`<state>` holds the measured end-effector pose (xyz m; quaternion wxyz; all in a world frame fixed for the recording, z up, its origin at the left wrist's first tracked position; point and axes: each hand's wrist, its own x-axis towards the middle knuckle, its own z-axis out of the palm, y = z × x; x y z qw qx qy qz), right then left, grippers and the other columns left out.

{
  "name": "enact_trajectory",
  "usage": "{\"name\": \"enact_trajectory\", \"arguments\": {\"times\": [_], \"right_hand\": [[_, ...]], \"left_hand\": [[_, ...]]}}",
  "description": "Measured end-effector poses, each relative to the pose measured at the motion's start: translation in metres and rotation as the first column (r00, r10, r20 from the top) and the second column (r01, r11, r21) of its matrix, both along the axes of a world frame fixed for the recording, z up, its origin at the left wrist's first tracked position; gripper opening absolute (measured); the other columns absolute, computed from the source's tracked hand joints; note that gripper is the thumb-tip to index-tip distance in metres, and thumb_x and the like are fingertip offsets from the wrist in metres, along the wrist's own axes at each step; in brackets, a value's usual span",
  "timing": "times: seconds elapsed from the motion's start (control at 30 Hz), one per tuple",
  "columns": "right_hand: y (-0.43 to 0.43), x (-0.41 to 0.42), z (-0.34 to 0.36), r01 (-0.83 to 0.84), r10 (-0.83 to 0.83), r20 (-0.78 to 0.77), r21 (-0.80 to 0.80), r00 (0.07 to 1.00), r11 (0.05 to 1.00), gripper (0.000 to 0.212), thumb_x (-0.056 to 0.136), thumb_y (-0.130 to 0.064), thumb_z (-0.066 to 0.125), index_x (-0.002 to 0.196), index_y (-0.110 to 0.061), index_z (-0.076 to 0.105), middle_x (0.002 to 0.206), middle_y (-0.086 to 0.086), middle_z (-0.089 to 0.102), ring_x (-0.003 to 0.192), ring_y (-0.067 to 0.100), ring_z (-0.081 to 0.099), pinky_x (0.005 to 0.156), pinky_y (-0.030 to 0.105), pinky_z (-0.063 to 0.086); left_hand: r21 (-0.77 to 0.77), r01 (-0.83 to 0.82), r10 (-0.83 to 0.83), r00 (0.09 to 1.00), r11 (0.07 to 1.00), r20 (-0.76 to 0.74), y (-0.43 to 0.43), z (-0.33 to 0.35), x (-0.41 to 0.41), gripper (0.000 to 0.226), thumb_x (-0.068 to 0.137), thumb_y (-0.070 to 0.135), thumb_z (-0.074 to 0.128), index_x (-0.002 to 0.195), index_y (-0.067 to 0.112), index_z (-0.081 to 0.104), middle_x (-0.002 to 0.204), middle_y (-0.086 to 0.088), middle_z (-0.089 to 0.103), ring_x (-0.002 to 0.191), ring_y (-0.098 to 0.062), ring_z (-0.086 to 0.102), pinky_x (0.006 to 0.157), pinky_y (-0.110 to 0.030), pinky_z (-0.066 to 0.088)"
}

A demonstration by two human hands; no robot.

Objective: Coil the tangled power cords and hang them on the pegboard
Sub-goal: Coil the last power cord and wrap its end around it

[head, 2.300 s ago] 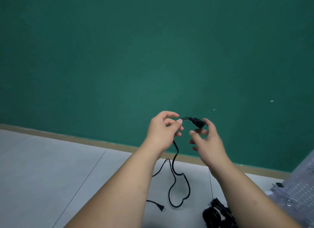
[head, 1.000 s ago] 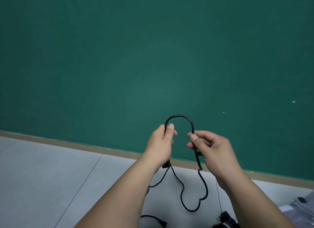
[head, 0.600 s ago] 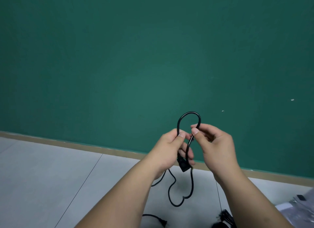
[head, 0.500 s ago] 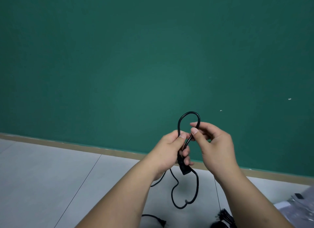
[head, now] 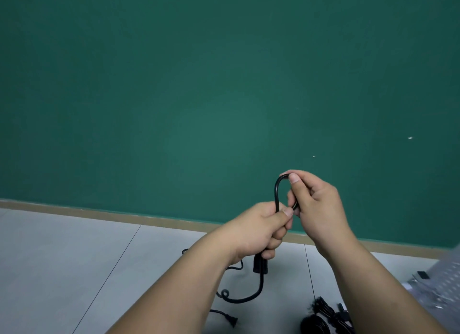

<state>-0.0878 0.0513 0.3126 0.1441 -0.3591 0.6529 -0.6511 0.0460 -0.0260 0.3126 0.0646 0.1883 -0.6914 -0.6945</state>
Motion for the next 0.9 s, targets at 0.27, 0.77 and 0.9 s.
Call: {"name": "enact_trajectory", "arguments": {"times": [0.27,0.77,0.9], "right_hand": [[0.007,0.013,-0.006,-0.463,0.385,0.277,0.326,0.88,0.824,0.061,0.107,-0.064,0.032,0.123,-0.022,0.073,0.108,0.005,0.081,0.1,0.026,0.078,0.094,0.043,0.06],[0.029,0.002,0.017,-0.377,0.372,0.06,0.171,0.926,0.91,0.022,0.088,-0.035,0.078,0.088,-0.013,0.078,0.068,0.008,0.043,0.068,0.022,0.039,0.067,0.031,0.041],[0.032,0.004,0.024,-0.282,0.281,0.057,0.001,0.958,0.959,0.016,0.084,-0.03,0.079,0.086,-0.014,0.078,0.07,0.0,0.062,0.071,0.014,0.053,0.068,0.021,0.046]], "left_hand": [[0.459,-0.355,0.513,0.811,0.814,-0.282,-0.017,0.011,-0.001,0.018,0.115,0.019,0.042,0.102,0.011,0.052,0.066,0.003,0.032,0.052,-0.012,0.024,0.053,-0.027,0.034],[-0.203,-0.802,0.737,0.597,0.562,-0.317,-0.087,-0.002,0.034,0.017,0.1,0.038,0.043,0.09,0.039,0.057,0.066,0.009,0.043,0.058,-0.017,0.038,0.062,-0.04,0.04],[-0.226,-0.668,0.612,0.742,0.709,-0.275,-0.076,0.006,0.033,0.015,0.089,0.041,0.048,0.085,0.037,0.061,0.059,0.017,0.044,0.055,-0.016,0.034,0.058,-0.035,0.03]]}}
